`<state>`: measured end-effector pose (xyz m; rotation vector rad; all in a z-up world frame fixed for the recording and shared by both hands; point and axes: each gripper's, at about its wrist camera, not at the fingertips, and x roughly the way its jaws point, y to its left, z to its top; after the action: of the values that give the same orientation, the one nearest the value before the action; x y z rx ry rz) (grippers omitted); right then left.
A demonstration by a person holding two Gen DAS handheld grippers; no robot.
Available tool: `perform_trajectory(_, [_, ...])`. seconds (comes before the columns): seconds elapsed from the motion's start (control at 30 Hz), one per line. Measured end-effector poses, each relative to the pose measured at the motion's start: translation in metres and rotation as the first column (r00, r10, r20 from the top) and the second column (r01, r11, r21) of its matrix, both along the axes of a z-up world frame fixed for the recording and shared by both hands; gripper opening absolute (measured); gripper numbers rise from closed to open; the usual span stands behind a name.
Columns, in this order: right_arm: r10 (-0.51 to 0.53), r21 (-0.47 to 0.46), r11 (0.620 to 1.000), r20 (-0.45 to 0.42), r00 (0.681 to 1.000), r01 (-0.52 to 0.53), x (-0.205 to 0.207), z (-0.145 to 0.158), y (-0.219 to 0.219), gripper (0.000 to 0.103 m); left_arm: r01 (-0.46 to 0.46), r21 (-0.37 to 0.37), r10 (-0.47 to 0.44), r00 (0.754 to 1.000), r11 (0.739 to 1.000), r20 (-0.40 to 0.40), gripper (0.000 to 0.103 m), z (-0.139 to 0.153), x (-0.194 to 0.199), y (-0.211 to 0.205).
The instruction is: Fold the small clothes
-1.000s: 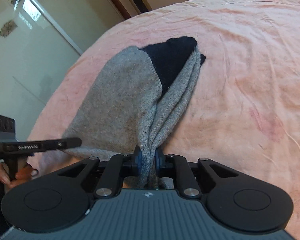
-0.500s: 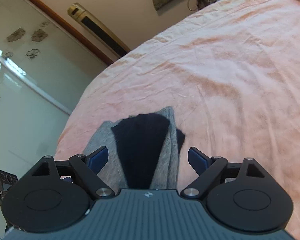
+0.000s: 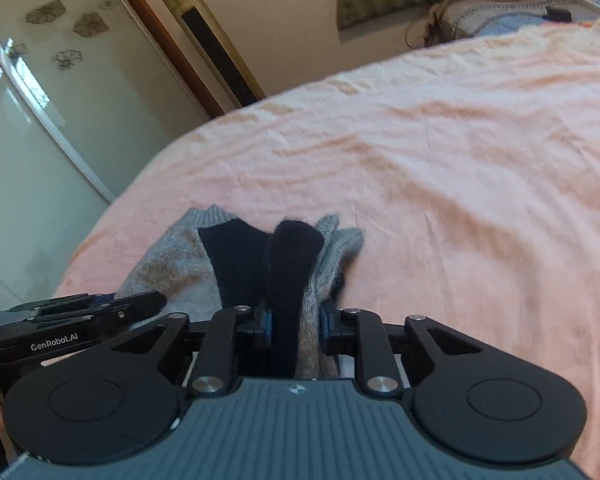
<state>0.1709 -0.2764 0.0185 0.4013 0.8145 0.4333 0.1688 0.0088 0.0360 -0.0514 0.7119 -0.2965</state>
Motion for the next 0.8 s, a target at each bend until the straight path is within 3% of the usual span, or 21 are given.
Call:
perform_trajectory(0.07, [-0.020, 0.063, 0.998, -0.030, 0.999, 0.022, -0.008, 0.004, -0.012, 0.064, -0.019, -0.035, 0.019, 1.000, 0.999, -0.007, 0.047, 0.007, -0.014, 0.011])
perform_trajectory(0.1, [-0.013, 0.097, 0.995, -0.031, 0.999, 0.016, -0.017, 0.008, -0.017, 0.065, -0.029, -0.063, 0.028, 0.999, 0.998, -0.021, 0.052, 0.011, -0.023, 0.018])
perform_trajectory(0.17, [0.034, 0.140, 0.990, -0.049, 0.998, -0.027, -0.039, 0.009, -0.023, 0.065, -0.022, -0.165, 0.013, 0.998, 0.986, -0.054, 0.074, 0.015, -0.042, 0.034])
perform_trajectory(0.23, [0.085, 0.089, 0.993, -0.096, 0.992, -0.077, -0.056, 0.004, -0.015, 0.065, -0.002, -0.225, -0.021, 0.995, 0.974, -0.102, 0.074, 0.010, -0.054, 0.038])
perform_trajectory(0.27, [0.097, 0.053, 0.994, -0.080, 0.992, -0.093, -0.066, 0.003, -0.009, 0.062, 0.002, -0.214, -0.030, 0.992, 0.977, -0.126, 0.074, 0.004, -0.058, 0.037])
perform_trajectory(0.3, [0.107, 0.014, 0.994, -0.052, 0.993, -0.107, -0.074, 0.003, -0.005, 0.053, 0.002, -0.168, -0.026, 0.989, 0.986, -0.144, 0.071, -0.004, -0.060, 0.033])
perform_trajectory(0.37, [0.123, -0.023, 0.992, -0.056, 0.991, -0.124, -0.081, 0.005, -0.002, 0.027, 0.044, -0.056, -0.048, 0.996, 0.997, -0.074, 0.064, -0.016, -0.071, 0.022])
perform_trajectory(0.47, [0.128, -0.030, 0.991, -0.045, 0.991, -0.130, -0.085, 0.003, -0.010, 0.023, 0.056, 0.017, -0.055, 0.997, 0.998, -0.057, 0.064, -0.013, -0.085, 0.018])
perform_trajectory(0.53, [0.083, -0.029, 0.996, -0.045, 0.996, -0.084, -0.093, 0.009, -0.011, 0.028, 0.034, 0.040, -0.031, 0.997, 0.999, -0.064, 0.064, -0.006, -0.092, 0.018])
perform_trajectory(0.57, [0.060, -0.047, 0.997, -0.035, 0.998, -0.061, -0.101, 0.016, -0.008, 0.043, 0.011, 0.039, -0.008, 0.997, 0.999, -0.070, 0.063, -0.001, -0.099, 0.021])
perform_trajectory(0.63, [0.050, -0.046, 0.998, 0.010, 0.999, -0.049, -0.120, 0.030, -0.005, 0.050, 0.004, -0.022, -0.006, 0.997, 1.000, -0.074, 0.063, 0.007, -0.113, 0.027])
perform_trajectory(0.7, [0.078, -0.059, 0.995, 0.004, 0.997, -0.077, -0.136, 0.035, 0.004, 0.066, 0.003, -0.093, -0.014, 0.992, 0.996, -0.122, 0.063, 0.003, -0.122, 0.031])
perform_trajectory(0.77, [0.094, -0.139, 0.985, -0.056, 0.994, -0.101, -0.143, 0.028, 0.016, 0.068, -0.035, -0.138, 0.007, 0.979, 0.990, -0.205, 0.063, -0.010, -0.125, 0.035])
perform_trajectory(0.8, [0.107, -0.158, 0.980, -0.082, 0.991, -0.119, -0.147, 0.021, 0.020, 0.068, -0.048, -0.157, 0.018, 0.982, 0.987, -0.187, 0.063, -0.010, -0.132, 0.038])
